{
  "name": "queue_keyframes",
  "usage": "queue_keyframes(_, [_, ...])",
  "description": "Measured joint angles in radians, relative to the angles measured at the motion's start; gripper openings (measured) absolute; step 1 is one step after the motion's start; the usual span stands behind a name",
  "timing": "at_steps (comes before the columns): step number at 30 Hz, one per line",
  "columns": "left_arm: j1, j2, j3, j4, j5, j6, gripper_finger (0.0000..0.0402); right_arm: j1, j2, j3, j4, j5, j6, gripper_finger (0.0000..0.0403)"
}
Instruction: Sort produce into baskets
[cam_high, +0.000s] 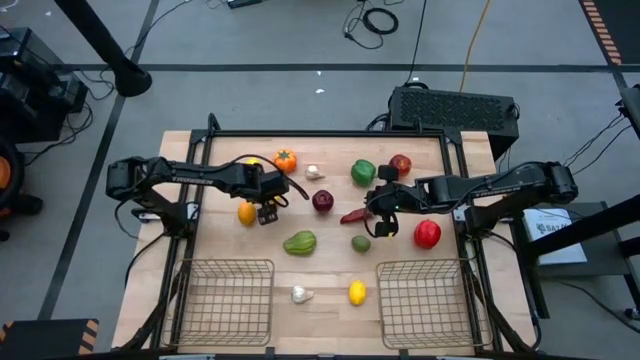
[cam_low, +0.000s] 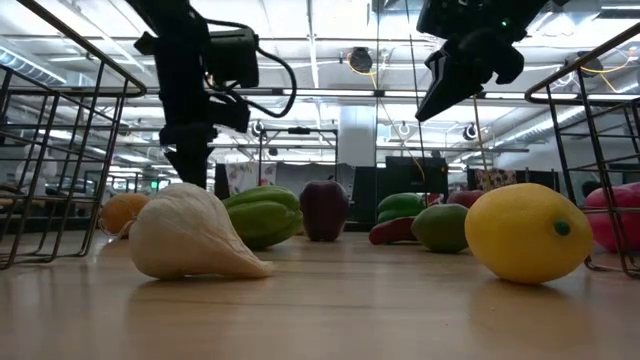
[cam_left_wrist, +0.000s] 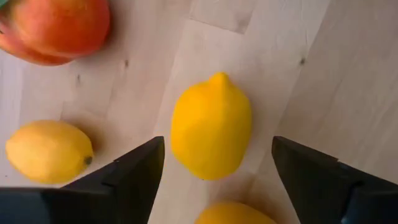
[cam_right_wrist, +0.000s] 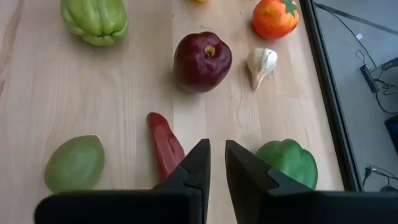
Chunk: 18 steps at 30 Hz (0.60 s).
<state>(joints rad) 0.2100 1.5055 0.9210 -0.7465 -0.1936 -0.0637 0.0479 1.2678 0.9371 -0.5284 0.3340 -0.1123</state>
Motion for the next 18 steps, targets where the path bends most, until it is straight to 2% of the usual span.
queue_keyframes(6, [0.017,0.0,-0.071,0.109,-0.017,0.077,0.0307,0.0,0.0,0.0,0.003,0.0,0.0,0.005])
queue_keyframes(14, [0.05,0.0,-0.127,0.152,-0.019,0.102,0.0307,0.0,0.0,0.0,0.007,-0.001,-0.001,0.0052])
queue_keyframes(18, [0.062,0.016,-0.145,0.2,0.021,0.127,0.0305,0.0,0.0,0.0,0.008,0.0,-0.002,0.0052])
